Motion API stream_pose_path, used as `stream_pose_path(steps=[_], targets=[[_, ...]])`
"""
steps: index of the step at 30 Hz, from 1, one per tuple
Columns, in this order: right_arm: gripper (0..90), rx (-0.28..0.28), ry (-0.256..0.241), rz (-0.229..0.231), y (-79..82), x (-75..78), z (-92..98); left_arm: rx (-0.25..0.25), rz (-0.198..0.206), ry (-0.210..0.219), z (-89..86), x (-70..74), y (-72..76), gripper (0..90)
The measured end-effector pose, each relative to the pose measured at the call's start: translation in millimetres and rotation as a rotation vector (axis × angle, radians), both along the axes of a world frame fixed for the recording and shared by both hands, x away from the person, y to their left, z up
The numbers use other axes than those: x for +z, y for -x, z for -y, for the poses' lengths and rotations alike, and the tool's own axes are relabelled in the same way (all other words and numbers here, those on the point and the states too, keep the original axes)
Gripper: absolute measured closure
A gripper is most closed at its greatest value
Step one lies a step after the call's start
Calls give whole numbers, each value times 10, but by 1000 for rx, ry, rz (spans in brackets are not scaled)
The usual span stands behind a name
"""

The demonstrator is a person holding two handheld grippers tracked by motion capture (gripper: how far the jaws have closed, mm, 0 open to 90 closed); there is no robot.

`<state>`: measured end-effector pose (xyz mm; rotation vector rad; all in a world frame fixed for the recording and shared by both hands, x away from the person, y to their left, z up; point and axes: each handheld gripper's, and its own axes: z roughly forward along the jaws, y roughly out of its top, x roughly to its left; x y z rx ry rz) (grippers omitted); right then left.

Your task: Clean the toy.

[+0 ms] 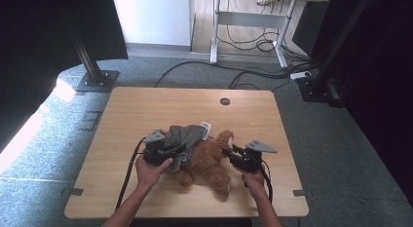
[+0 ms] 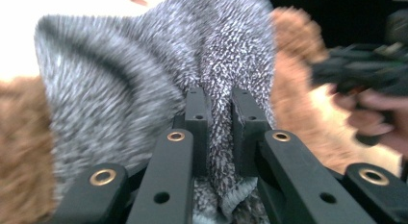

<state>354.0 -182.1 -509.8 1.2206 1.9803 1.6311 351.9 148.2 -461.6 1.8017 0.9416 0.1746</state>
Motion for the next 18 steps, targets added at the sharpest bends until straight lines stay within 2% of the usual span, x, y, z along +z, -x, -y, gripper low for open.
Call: stream_pose_path(steps=[1,2,3,4,5,7,8,9,10,11,13,15,18], targets=[[637,0,0,0,0,0,0,0,0,0,0,0,0,791],[649,-10,2,8,-4,-10,-14,-32,19,6,115,105,19,791],[649,-10,2,8,-4,-10,-14,-32,19,6,115,105,19,791],[656,-14,7,16,-2,-11,-31,-65,28,4,267,192,25,790],[656,-14,7,16,-2,-11,-31,-65,28,4,267,192,25,790],[661,-15,15,31,5,-13,-39,-91,30,-11,442,242,4,789],[663,-14,19,39,11,-16,-37,-102,11,-45,619,238,-54,787],[663,-14,19,39,11,-16,-37,-102,11,-45,619,238,-54,787],[664,-16,20,40,12,-21,-31,-103,-1,-66,700,217,-89,786],[667,-18,20,39,13,-23,-29,-97,-34,-104,821,149,-165,786],[674,-26,28,35,9,-31,-22,-85,-56,-111,869,89,-217,786],[680,-31,33,31,0,-47,-11,-85,-61,-110,874,77,-229,786],[685,-27,33,32,-4,-52,-12,-87,-44,-134,875,77,-211,787]])
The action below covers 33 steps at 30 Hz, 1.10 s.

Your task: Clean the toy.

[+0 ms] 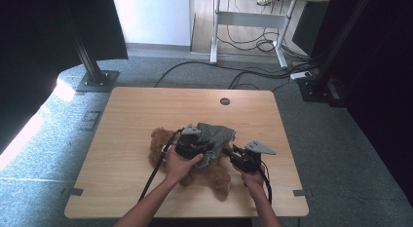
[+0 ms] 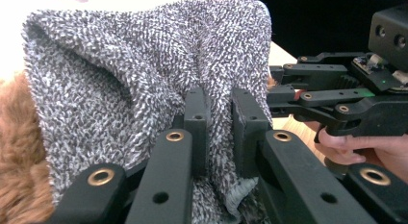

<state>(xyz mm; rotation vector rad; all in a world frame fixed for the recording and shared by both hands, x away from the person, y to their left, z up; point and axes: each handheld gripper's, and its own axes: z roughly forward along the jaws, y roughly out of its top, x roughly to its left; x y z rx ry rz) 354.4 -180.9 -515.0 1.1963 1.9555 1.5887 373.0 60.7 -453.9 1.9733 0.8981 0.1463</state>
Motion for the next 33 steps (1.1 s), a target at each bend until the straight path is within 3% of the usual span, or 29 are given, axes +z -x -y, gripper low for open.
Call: stream_pose_path(steps=[9,10,11,12,14,16,19,20,21,24,25,26,28,30,33], targets=[[698,1,20,11,23,23,-22,14,20,-32,-176,25,38,791],[699,1,16,10,21,16,-9,40,32,-43,-296,35,36,790],[700,0,15,10,19,13,-6,40,32,-43,-296,35,36,791],[701,-1,14,8,17,11,-5,82,30,-49,-435,37,15,790],[703,-2,11,7,14,9,-7,96,26,-50,-497,39,6,791],[706,-3,8,5,13,8,-18,91,17,-18,-573,49,9,790],[708,-2,11,16,15,13,-36,51,28,15,-511,115,66,788],[709,-6,14,18,16,15,-44,14,30,44,-384,168,97,788],[709,-6,14,18,16,15,-44,14,30,44,-384,168,97,788],[708,-8,23,26,27,20,-51,-41,35,39,-54,208,93,788],[708,-8,23,26,27,20,-51,-41,35,39,-54,208,93,788],[708,-9,24,26,36,23,-53,-43,26,13,81,172,57,787],[708,-8,28,30,42,23,-52,-28,21,-29,159,104,15,788],[708,-8,31,30,45,22,-51,-21,17,-42,166,70,-4,788],[709,1,34,34,51,12,-43,2,12,-23,70,23,-24,790]])
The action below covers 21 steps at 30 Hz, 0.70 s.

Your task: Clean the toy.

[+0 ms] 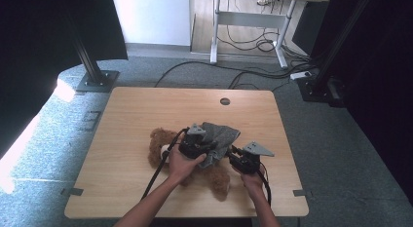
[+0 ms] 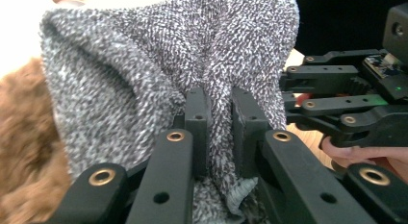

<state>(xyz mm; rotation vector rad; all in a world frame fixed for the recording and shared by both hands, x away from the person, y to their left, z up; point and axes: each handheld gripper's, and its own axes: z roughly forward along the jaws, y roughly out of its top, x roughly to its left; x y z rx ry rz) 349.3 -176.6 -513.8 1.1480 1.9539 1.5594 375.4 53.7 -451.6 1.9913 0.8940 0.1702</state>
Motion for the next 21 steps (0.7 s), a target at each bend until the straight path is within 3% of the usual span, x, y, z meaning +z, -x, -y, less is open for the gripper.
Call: stream_pose_path(steps=[6,8,9,12,13,14,15,16,17,18,19,21], targets=[[709,9,5,6,8,2,-29,55,23,-22,-190,62,-8,790],[709,10,5,9,15,-2,-19,113,30,-37,-401,100,-73,790],[709,10,5,9,15,-2,-19,113,30,-37,-401,100,-73,789],[709,11,7,10,16,-11,-5,179,17,-56,-685,92,-163,789],[708,11,10,12,14,-14,0,215,-7,-56,-904,60,-210,789],[708,11,10,12,14,-14,0,215,-7,-56,-904,60,-210,789],[708,12,16,14,13,-17,3,233,-24,-18,-1118,30,-218,788],[708,12,16,14,13,-17,3,233,-24,-18,-1118,30,-218,788],[709,10,28,21,17,-16,-1,256,-19,11,-1301,35,-192,787],[709,10,28,21,17,-16,-1,256,-19,11,-1301,35,-192,788],[709,-2,45,29,20,-11,-6,284,-20,27,-1466,49,-172,787],[709,-12,52,31,16,-11,-3,289,-48,39,-1607,18,-159,786]])
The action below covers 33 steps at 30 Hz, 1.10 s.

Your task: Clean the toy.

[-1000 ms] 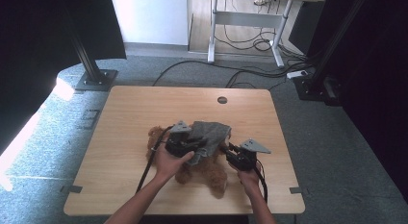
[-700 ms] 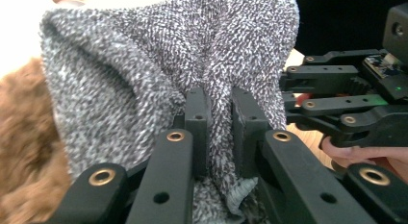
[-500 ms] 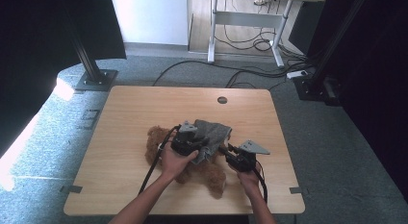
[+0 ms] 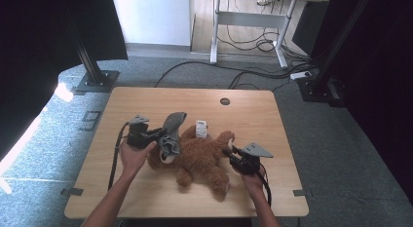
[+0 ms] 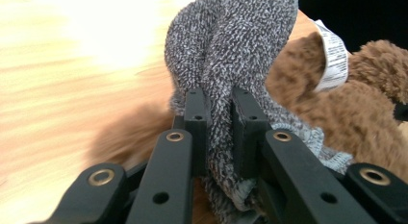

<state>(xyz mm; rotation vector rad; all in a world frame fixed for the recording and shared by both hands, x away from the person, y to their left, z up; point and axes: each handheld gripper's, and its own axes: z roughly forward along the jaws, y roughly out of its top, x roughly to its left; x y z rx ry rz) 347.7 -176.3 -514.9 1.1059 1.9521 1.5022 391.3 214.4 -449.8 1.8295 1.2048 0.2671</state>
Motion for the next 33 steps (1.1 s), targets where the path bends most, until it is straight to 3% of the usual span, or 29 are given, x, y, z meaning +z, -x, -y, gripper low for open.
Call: stream_pose_path(steps=[8,13,14,15,16,18,20,26,27,29,31,32,33], targets=[[705,-19,-1,2,-25,5,23,-18,-18,76,-181,-188,141,786],[690,-32,-4,8,-24,13,47,-28,-10,76,-160,-204,185,788],[630,-39,-9,3,-25,17,58,-25,-1,68,-146,-208,199,788],[630,-39,-9,3,-25,17,58,-25,-1,68,-146,-208,199,788],[526,-69,-20,-5,-10,40,64,-23,3,67,-145,-212,204,788],[489,-79,-33,-7,8,65,71,-21,6,70,-153,-226,209,788],[427,-95,-65,12,100,187,98,-18,9,77,-161,-242,221,788],[388,-12,-92,-9,266,353,59,-16,24,73,-159,-262,265,789],[392,52,-87,-36,312,352,-28,-14,28,77,-160,-272,288,789],[402,113,-79,-64,344,323,-145,-15,30,80,-167,-281,306,790],[373,153,-49,-111,346,269,-283,-16,29,84,-169,-285,312,791],[373,153,-49,-111,346,269,-283,-16,28,88,-171,-288,317,791],[332,155,-26,-146,333,230,-353,-16,28,89,-174,-290,321,791]])
